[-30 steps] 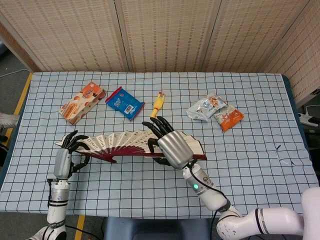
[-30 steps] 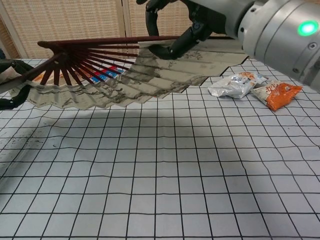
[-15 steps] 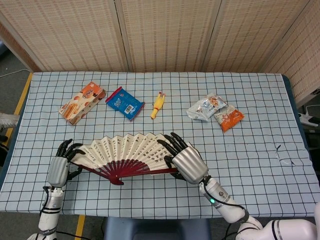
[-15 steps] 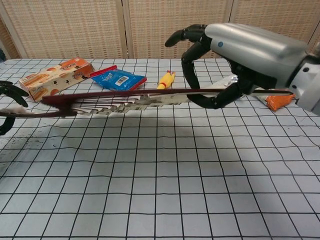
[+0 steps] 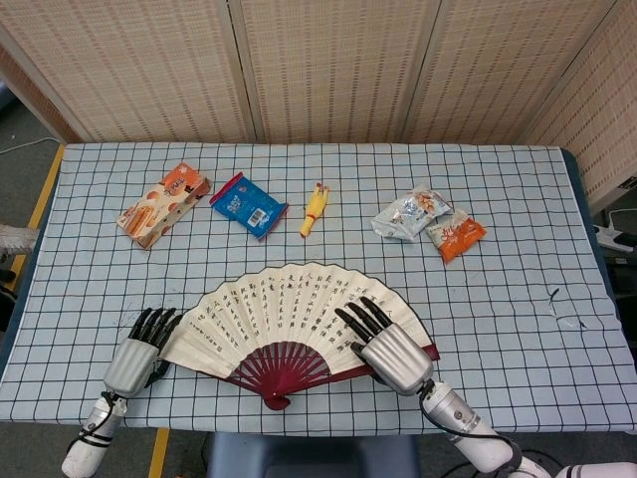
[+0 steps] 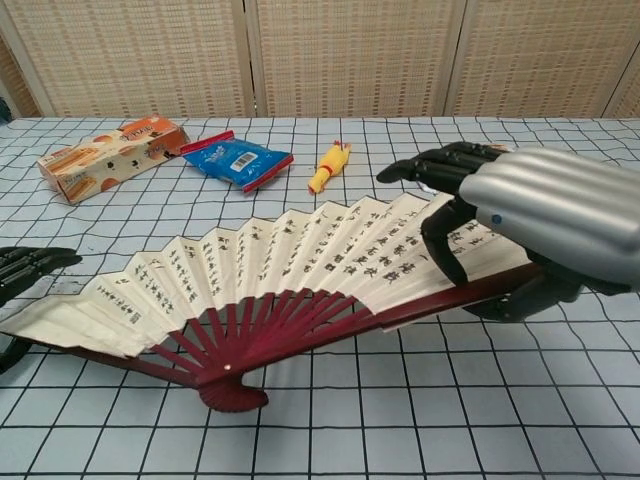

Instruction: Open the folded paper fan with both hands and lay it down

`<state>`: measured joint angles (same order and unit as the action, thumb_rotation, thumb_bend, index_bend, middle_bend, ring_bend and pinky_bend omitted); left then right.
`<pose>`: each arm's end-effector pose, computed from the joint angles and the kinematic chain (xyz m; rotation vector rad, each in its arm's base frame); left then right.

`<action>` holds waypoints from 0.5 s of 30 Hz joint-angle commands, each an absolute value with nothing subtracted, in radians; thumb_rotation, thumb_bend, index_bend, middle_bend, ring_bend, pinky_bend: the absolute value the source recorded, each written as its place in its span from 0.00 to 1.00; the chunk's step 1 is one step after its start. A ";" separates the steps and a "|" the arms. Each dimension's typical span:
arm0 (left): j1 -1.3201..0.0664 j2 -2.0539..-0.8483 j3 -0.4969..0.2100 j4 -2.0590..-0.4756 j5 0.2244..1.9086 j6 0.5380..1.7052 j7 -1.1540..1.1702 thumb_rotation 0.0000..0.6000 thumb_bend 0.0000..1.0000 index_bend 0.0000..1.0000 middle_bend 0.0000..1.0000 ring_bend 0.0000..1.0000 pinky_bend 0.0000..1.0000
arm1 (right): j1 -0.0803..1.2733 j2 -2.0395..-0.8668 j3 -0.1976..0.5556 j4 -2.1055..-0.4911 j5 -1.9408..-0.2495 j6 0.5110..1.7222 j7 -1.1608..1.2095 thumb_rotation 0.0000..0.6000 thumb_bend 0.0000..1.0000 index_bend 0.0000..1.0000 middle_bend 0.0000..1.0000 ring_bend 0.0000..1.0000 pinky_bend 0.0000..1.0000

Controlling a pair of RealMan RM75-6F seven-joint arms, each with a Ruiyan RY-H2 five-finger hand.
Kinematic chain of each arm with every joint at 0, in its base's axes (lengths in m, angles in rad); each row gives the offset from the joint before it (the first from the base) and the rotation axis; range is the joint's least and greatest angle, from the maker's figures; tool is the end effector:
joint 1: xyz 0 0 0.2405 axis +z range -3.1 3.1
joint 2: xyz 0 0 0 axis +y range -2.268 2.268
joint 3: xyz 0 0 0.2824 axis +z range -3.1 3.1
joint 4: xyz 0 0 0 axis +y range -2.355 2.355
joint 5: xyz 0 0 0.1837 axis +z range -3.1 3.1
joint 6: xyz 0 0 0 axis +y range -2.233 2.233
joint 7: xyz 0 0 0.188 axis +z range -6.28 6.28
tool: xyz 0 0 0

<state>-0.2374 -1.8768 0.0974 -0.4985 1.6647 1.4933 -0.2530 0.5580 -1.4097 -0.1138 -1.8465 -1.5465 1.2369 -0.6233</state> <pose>-0.3367 0.2615 -0.0164 -1.7485 -0.7151 -0.9448 -0.1397 -0.2634 0.0232 2.1032 -0.5528 0.9944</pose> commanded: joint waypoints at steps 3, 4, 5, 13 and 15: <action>-0.238 -1.826 0.116 -0.505 1.669 1.444 -0.238 1.00 0.53 0.00 0.00 0.00 0.04 | 0.531 -1.348 -0.144 -1.878 -1.489 1.177 -0.816 1.00 0.29 0.00 0.00 0.00 0.00; -0.240 -1.807 0.110 -0.524 1.662 1.442 -0.253 1.00 0.53 0.00 0.00 0.00 0.04 | 0.535 -1.330 -0.142 -1.894 -1.456 1.154 -0.846 1.00 0.25 0.00 0.00 0.00 0.00; -0.242 -1.792 0.103 -0.542 1.656 1.444 -0.266 1.00 0.53 0.00 0.00 0.00 0.04 | 0.539 -1.314 -0.141 -1.908 -1.425 1.137 -0.875 1.00 0.20 0.00 0.00 0.00 0.00; -0.247 -1.602 0.065 -0.854 1.626 1.486 -0.383 1.00 0.53 0.00 0.00 0.00 0.04 | 0.604 -1.211 -0.145 -2.032 -1.097 1.020 -1.132 1.00 0.10 0.00 0.00 0.00 0.00; -0.239 -1.545 0.058 -0.959 1.623 1.508 -0.401 1.00 0.53 0.00 0.00 0.00 0.04 | 0.614 -1.192 -0.144 -2.057 -1.046 1.008 -1.117 1.00 0.09 0.00 0.00 0.00 0.00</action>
<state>-0.2442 -1.6422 0.0777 -0.8095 1.6370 1.4749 -0.3520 0.5860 -1.2377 -0.1409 -2.0039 -1.1324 1.0507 -1.0758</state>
